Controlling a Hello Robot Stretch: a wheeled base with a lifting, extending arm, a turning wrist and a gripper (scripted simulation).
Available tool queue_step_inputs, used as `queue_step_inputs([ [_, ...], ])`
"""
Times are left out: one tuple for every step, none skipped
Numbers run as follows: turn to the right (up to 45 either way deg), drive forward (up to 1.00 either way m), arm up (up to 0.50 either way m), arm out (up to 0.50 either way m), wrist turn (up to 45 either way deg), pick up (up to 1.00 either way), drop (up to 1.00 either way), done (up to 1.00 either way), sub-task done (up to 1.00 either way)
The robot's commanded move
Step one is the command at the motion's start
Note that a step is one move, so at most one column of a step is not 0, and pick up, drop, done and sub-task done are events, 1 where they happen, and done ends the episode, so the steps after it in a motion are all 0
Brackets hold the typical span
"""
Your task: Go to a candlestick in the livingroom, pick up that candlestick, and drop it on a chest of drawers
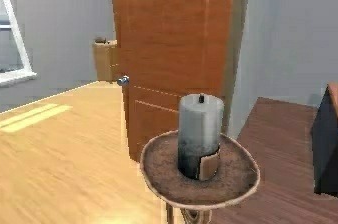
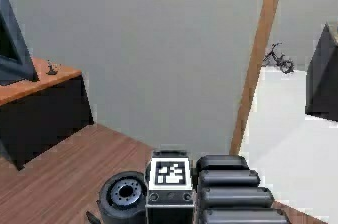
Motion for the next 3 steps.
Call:
queue_step_inputs([
  [-33.0,0.00,0.00,0.00,0.0,0.00,0.00,0.00,0.00],
  [0.0,1.00,0.00,0.00,0.0,0.00,0.00,0.00,0.00],
  [-6.0,0.00,0.00,0.00,0.0,0.00,0.00,0.00,0.00],
])
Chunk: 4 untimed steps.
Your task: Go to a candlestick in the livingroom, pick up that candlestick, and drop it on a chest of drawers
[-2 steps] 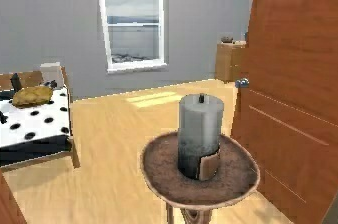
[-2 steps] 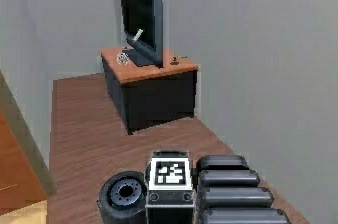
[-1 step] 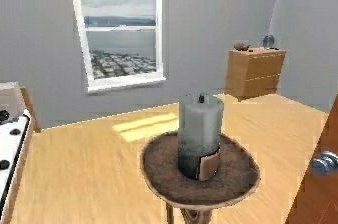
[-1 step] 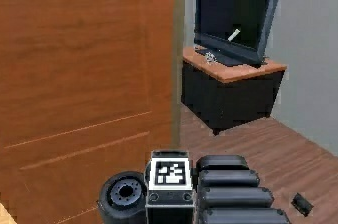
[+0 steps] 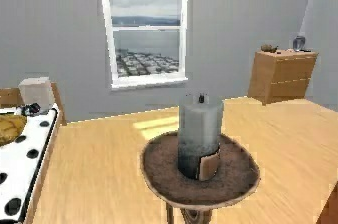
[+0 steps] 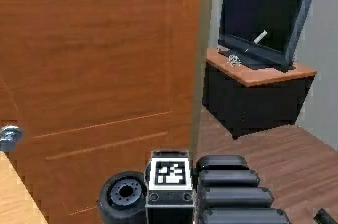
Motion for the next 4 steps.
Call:
queue_step_inputs([
  [0.0,0.45,0.00,0.00,0.0,0.00,0.00,0.00,0.00],
  [21.0,0.00,0.00,0.00,0.0,0.00,0.00,0.00,0.00],
  [0.0,0.65,0.00,0.00,0.0,0.00,0.00,0.00,0.00],
  [27.0,0.00,0.00,0.00,0.0,0.00,0.00,0.00,0.00],
])
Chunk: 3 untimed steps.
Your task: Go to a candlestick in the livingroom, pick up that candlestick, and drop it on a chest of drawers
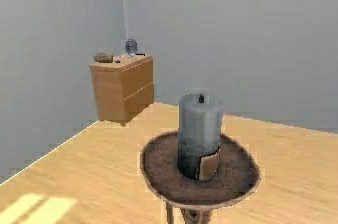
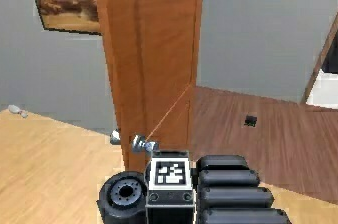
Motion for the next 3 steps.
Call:
queue_step_inputs([
  [0.0,1.00,0.00,0.00,0.0,0.00,0.00,0.00,0.00],
  [3.0,0.00,0.00,0.00,0.0,0.00,0.00,0.00,0.00],
  [0.0,1.00,0.00,0.00,0.0,0.00,0.00,0.00,0.00],
])
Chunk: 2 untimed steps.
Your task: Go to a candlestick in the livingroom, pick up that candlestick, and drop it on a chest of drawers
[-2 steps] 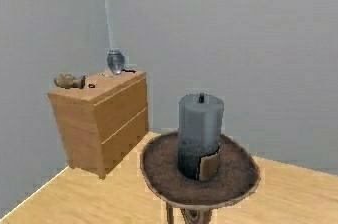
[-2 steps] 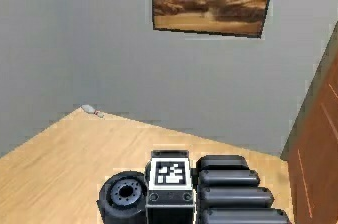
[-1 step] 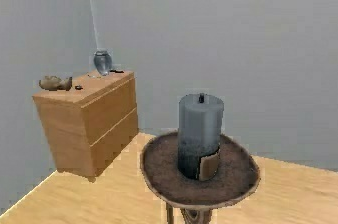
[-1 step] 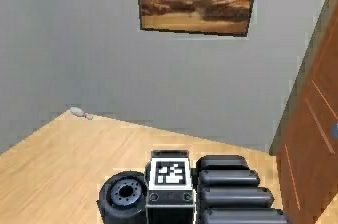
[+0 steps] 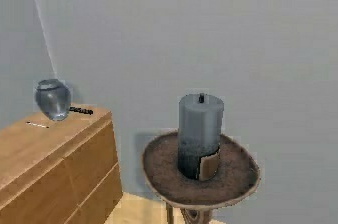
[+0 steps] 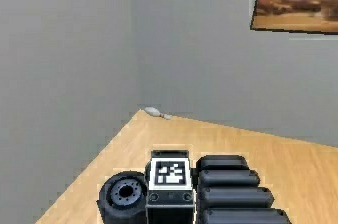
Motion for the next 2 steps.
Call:
queue_step_inputs([
  [3.0,0.00,0.00,0.00,0.0,0.00,0.00,0.00,0.00],
  [0.0,0.50,0.00,0.00,0.0,0.00,0.00,0.00,0.00],
])
